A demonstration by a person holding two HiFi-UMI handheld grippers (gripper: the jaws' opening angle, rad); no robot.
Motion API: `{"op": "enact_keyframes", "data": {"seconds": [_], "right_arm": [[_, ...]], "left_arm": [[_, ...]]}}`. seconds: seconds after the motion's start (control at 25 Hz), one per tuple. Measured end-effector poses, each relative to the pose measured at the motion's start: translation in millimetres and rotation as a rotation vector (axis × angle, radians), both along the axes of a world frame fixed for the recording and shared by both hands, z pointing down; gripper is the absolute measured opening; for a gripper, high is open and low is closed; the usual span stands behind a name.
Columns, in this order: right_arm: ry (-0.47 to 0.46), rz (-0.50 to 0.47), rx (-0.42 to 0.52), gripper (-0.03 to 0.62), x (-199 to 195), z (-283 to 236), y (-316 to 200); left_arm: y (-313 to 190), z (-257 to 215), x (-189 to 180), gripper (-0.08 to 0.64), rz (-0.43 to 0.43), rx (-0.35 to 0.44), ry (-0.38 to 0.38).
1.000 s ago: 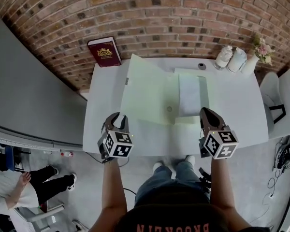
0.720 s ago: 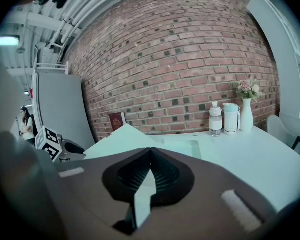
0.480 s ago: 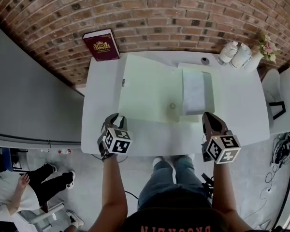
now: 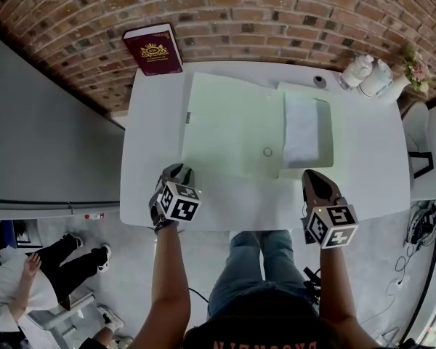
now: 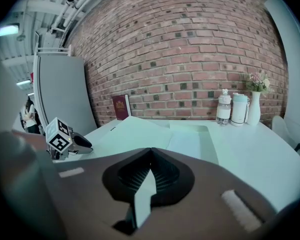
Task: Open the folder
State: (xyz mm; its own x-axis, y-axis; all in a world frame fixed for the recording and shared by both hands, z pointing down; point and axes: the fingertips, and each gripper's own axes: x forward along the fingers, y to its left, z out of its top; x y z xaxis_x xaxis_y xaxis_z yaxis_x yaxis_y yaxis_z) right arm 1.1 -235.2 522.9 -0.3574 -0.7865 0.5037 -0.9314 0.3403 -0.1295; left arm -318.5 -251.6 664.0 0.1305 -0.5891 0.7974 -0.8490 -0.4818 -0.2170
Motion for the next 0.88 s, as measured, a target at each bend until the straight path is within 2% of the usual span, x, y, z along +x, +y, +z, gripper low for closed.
{"op": "enact_keyframes", "data": {"seconds": [0.24,0.36,0.64,0.88], "right_arm": [[0.006,-0.002,-0.029,-0.002,-3.6,14.0,-0.2],[0.010,0.000,-0.030,-0.002,-2.6,14.4,-0.8],[0.015,0.002,-0.015,-0.002,-2.5,7.6,-0.9],[0.013,0.004,0.019,-0.002,1.0,-12.2,-0.2]], "left_arm": [[1.5,14.6,1.9,0.095,0.003,-0.055,0.018],[4.1,16.6,4.7,0.057,-0.003,-0.071,0.050],[4.1,16.1,4.1,0.051,-0.040,-0.082,0.113],[4.0,-6.9,1.6,0.052,-0.084,-0.042,0.167]]}}
